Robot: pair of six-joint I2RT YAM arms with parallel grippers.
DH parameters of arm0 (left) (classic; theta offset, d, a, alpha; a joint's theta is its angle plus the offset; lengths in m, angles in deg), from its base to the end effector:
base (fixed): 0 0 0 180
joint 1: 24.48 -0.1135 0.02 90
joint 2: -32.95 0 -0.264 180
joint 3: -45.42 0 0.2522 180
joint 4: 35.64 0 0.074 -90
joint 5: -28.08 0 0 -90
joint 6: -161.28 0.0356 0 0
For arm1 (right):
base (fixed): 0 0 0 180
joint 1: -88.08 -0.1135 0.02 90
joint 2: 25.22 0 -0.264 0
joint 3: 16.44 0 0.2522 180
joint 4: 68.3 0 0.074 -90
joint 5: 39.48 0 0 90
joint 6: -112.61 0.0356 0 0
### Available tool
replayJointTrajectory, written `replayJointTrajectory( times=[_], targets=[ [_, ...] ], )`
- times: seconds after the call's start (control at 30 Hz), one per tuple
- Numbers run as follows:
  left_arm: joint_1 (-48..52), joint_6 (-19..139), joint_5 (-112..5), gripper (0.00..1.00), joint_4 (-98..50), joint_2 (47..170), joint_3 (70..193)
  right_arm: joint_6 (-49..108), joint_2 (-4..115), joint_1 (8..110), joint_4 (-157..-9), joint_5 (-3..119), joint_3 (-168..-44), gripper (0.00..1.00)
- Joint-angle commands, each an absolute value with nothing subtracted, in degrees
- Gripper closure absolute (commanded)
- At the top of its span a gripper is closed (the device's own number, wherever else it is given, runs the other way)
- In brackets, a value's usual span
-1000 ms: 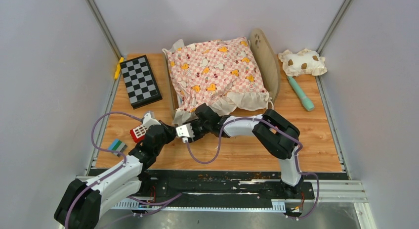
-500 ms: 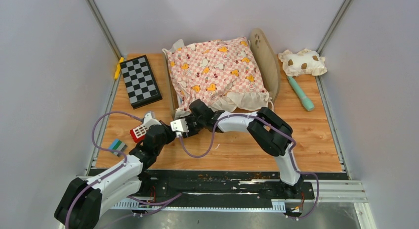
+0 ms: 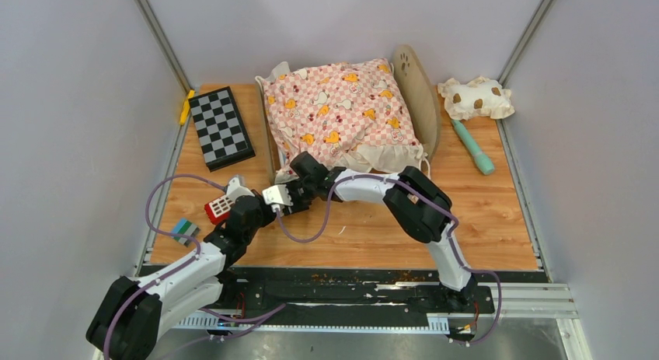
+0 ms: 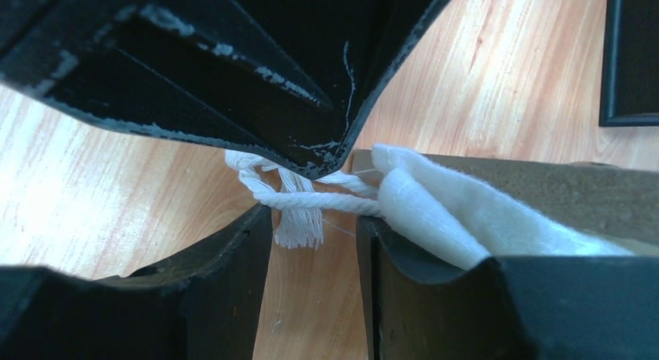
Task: Set up the pet bed
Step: Tie the ropes to the bed frame.
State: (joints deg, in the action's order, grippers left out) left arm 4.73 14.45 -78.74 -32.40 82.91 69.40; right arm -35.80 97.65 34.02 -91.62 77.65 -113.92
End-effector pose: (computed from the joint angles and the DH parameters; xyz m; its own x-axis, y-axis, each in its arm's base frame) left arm 0.1545 -0.0746 0.1524 -0.4396 -0.6722 -0.5957 -0.2217 0.7240 -0.6533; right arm 0.2574 0.3827 0.1477 0.5332 -0.5561 -0.6375 -0.8456 -0.3722 -0.3826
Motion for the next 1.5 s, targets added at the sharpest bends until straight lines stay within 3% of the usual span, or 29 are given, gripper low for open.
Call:
replayJointTrajectory(
  times=[0.0, 0.2, 0.53, 0.73, 1.47],
  targets=[
    [4.44, 15.42, -79.8, 1.0, -33.78, 82.88, 71.28, -36.52, 100.54, 34.12, -97.65, 82.17, -116.75, 0.56],
    [4.44, 15.42, -81.49, 1.0, -32.96, 82.42, 70.83, -37.55, 102.3, 33.94, -102.67, 82.34, -119.7, 0.59],
    [4.44, 15.3, -81.95, 1.0, -32.92, 82.17, 70.79, -38.87, 106.85, 33.94, -112.11, 80.13, -126.76, 0.75],
    [4.44, 15.3, -81.99, 1.0, -32.79, 81.99, 70.71, -39.4, 107.01, 33.94, -113.61, 79.54, -126.59, 0.99],
    [4.44, 15.66, -82.61, 1.0, -34.5, 83.53, 70.88, -24.61, 94.29, 35.76, -109.28, 72.31, -108.64, 1.0]
  ],
)
